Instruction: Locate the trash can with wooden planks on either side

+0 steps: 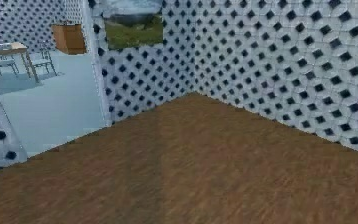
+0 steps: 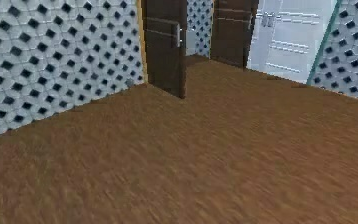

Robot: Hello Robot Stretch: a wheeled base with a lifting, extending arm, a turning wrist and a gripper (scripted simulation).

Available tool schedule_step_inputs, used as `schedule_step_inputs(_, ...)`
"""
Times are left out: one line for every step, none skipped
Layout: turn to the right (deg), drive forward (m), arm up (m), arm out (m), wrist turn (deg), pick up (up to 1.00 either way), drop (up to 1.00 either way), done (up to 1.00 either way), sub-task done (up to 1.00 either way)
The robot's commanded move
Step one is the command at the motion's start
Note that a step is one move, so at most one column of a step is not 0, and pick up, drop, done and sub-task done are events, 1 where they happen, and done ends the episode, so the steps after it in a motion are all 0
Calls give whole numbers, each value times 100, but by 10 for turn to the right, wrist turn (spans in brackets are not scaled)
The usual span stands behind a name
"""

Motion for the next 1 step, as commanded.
schedule_step_inputs(-300, 0, 0, 0, 0, 0, 0, 0, 0)
